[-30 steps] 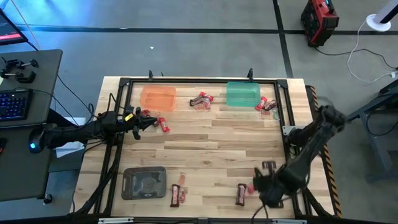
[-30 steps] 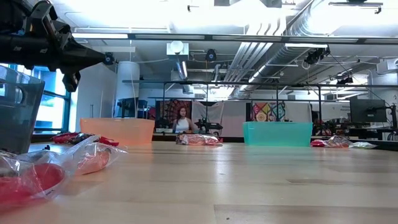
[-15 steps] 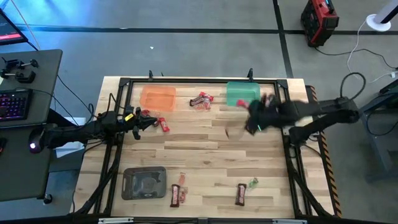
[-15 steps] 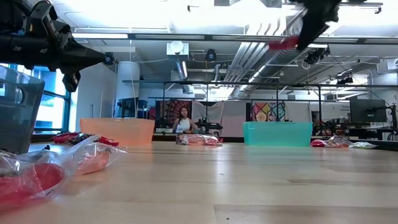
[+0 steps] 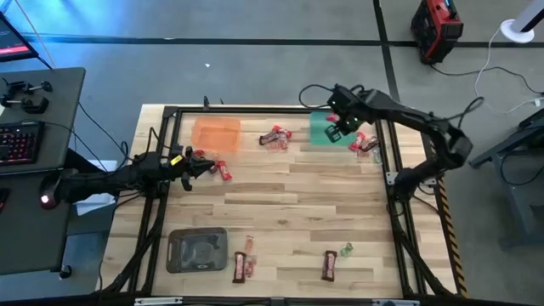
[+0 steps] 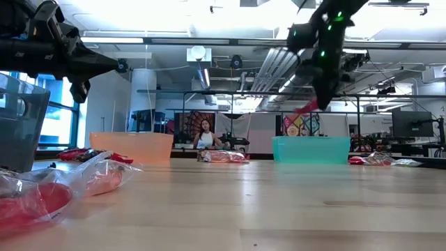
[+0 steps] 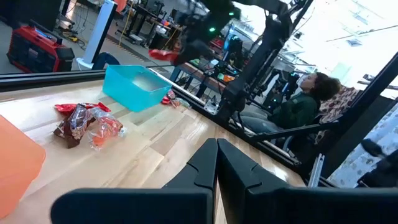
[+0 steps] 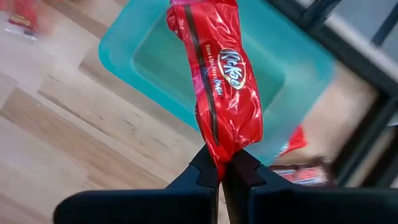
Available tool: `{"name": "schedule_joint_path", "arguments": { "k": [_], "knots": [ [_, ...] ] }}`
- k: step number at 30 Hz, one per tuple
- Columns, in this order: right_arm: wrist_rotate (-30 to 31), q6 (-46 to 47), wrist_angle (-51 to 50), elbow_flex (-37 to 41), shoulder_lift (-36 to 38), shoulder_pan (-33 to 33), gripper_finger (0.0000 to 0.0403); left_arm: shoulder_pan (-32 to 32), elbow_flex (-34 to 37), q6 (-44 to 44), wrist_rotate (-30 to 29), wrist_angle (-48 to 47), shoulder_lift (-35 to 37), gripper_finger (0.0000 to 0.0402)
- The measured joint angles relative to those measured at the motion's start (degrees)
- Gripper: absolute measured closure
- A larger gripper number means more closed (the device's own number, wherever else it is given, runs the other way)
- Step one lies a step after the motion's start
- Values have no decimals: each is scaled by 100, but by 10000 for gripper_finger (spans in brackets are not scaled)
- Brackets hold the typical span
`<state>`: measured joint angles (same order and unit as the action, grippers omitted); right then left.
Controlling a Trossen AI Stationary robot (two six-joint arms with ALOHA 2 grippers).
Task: Sort candy by brand, put in halloween buckets
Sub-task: Put the red chocolate bar into the blue bin
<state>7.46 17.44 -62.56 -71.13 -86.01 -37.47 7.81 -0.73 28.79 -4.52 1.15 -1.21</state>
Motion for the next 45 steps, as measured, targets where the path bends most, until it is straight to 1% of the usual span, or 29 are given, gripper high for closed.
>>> {"name": "schedule_joint_path", "arguments": {
  "k": [3,7,10,13,19,21,23,25,27,30,34,39,41,45],
  "knots": [
    [-251,-215,48,0,-289,-140,403,1,0,-3,1,0,0,401],
    [-260,-263,207,2,-511,-169,402,1,1,-3,0,-2,0,401],
    [-193,-240,301,2,-560,-186,389,2,0,3,-1,0,0,401],
    [-85,-39,292,2,-560,-231,356,2,0,0,0,0,0,401],
    [-54,207,179,-3,-551,-305,264,0,1,2,1,0,-1,401],
    [-65,303,69,-34,-493,-304,242,2,2,-1,0,-1,-1,401],
    [-55,521,37,-30,-323,-304,230,2,0,3,-1,0,-2,401],
    [152,745,47,-12,-93,-316,226,0,0,-2,1,-2,0,401],
    [542,1079,116,54,179,-391,226,2,1,2,0,0,-1,401],
    [923,1715,113,340,551,-604,230,2,1,3,1,-1,0,401],
    [975,2524,132,923,792,-974,236,1,1,3,0,-2,0,401],
    [1065,3047,710,1431,755,-1332,242,2,0,3,1,0,-2,401],
    [1075,3196,1018,1559,692,-1403,244,2,0,-2,-1,0,-1,401],
    [1156,3400,1202,1613,468,-1479,245,2,1,-3,0,-1,-1,401]
  ]
}}
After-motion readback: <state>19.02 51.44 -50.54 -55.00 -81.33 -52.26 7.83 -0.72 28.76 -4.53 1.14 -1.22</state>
